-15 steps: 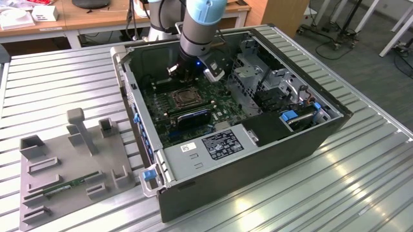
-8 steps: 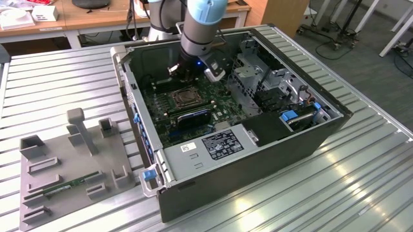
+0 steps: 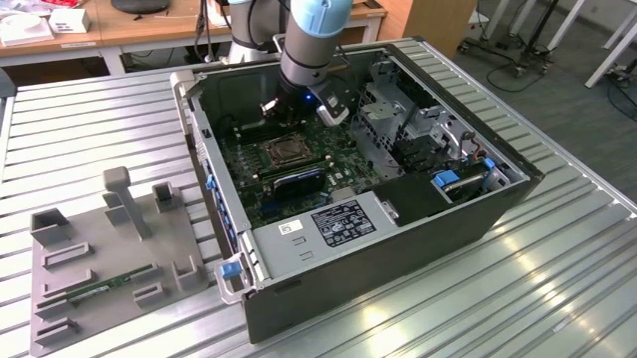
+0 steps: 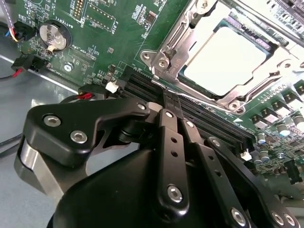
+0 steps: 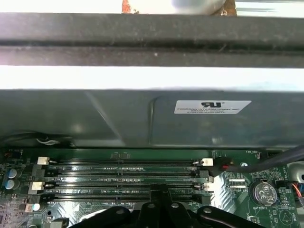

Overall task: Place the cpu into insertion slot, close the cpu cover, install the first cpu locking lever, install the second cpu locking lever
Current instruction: 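Install the first cpu locking lever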

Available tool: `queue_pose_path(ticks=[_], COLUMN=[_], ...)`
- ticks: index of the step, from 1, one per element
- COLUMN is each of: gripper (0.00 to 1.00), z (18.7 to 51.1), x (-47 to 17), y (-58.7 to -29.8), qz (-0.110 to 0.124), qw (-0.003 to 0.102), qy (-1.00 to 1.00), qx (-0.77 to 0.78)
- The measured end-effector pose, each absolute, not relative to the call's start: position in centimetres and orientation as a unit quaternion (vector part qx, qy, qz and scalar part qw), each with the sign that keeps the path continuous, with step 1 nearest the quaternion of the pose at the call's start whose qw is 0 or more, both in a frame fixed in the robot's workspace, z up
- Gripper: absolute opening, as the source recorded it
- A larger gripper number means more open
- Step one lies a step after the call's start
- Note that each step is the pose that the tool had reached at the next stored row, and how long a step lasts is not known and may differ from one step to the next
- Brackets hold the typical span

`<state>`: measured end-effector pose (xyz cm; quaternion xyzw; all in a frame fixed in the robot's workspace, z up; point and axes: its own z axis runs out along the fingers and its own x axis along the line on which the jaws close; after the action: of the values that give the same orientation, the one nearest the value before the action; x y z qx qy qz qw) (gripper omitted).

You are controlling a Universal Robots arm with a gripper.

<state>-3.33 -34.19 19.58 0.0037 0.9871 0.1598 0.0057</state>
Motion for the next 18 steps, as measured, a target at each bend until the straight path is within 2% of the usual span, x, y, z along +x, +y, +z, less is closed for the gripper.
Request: queue_pose_path(ticks=[7, 12, 18], gripper=[0.11, 0.11, 0.11], z=[19.58, 19.58, 19.60], x=[-3.24, -3.24, -3.24], y=[-34.19, -34.18, -33.95], qz=[0.153, 0.139, 0.139], qw=[0.006, 0.005, 0.005], qy=[0.988, 0.990, 0.990], qx=[0.003, 0.002, 0.002])
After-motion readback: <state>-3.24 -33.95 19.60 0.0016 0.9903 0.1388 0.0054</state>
